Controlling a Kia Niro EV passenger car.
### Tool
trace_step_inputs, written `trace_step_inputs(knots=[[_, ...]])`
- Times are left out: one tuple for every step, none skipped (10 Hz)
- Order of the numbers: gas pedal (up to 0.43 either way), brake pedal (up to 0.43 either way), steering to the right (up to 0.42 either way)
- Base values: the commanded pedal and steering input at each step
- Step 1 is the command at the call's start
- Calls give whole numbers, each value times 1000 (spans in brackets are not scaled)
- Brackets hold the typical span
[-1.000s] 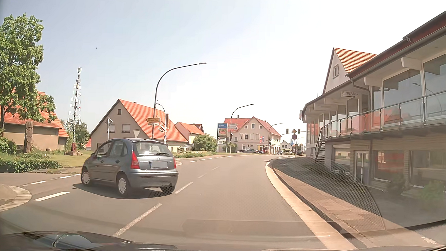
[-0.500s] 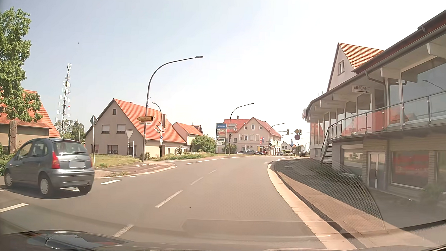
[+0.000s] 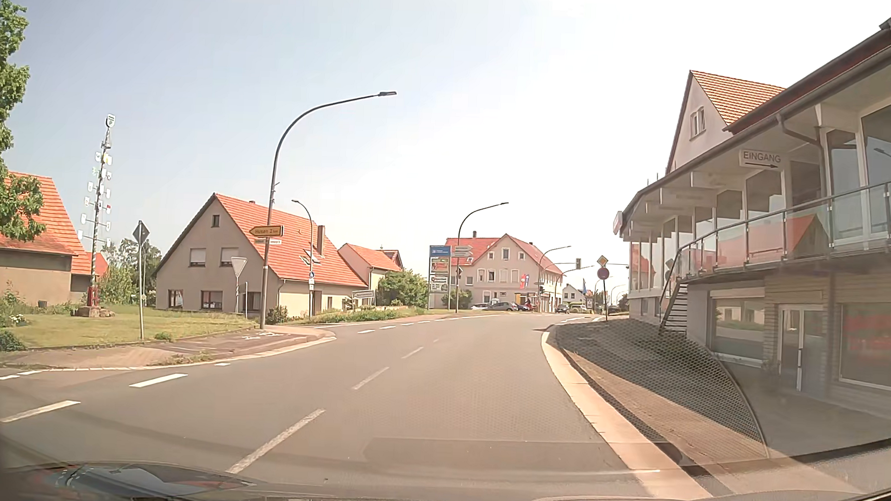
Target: Follow the waypoints while adhering to traffic rules and regulations
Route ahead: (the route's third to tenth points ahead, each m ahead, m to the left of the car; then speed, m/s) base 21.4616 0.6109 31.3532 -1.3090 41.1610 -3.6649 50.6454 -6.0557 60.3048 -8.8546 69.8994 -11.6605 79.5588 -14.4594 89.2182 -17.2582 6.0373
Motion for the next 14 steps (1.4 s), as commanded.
trace_step_inputs(knots=[[480,0,2],[480,0,2],[480,0,2],[480,0,2],[480,0,2],[480,0,4],[488,0,9],[488,0,13],[488,0,15],[488,0,17],[488,0,21],[488,0,24],[480,0,27],[480,0,29]])
